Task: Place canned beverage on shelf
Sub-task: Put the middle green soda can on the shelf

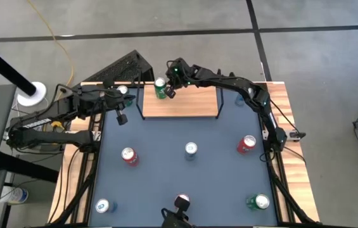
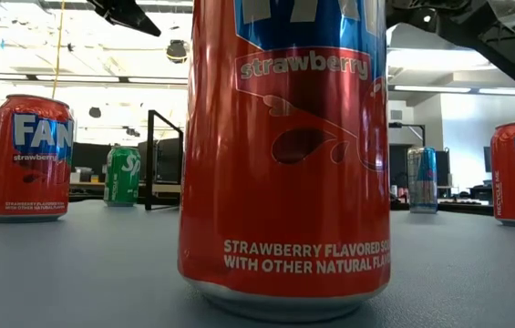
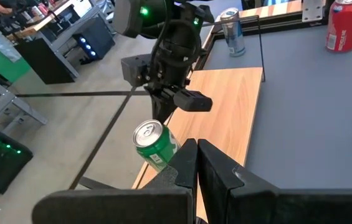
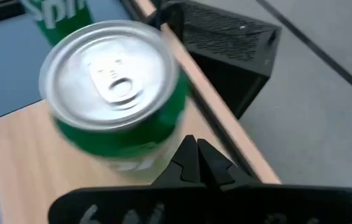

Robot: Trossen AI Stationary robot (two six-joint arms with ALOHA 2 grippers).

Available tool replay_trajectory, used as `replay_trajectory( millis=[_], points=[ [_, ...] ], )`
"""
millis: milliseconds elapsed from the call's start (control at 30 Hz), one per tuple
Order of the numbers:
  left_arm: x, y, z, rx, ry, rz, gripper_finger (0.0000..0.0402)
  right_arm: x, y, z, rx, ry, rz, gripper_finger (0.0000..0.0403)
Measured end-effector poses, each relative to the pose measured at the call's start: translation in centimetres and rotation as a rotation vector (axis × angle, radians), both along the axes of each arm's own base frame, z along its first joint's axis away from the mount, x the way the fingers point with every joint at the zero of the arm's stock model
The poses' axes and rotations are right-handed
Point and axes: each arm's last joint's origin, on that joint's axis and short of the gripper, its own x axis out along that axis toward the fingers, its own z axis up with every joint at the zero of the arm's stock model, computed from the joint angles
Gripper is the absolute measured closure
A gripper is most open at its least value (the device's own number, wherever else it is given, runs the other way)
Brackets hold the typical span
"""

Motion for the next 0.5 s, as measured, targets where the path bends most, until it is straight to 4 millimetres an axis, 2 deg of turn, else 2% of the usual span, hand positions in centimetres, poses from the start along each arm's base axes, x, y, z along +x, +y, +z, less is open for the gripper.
replay_trajectory(
  millis=[500],
  points=[
    [0.0, 0.0, 0.0, -0.002, 0.004, -0.001, 0.0401, 1.7, 3.7, -0.1, 0.019, 0.009, 0.106, 0.0403]
  ],
)
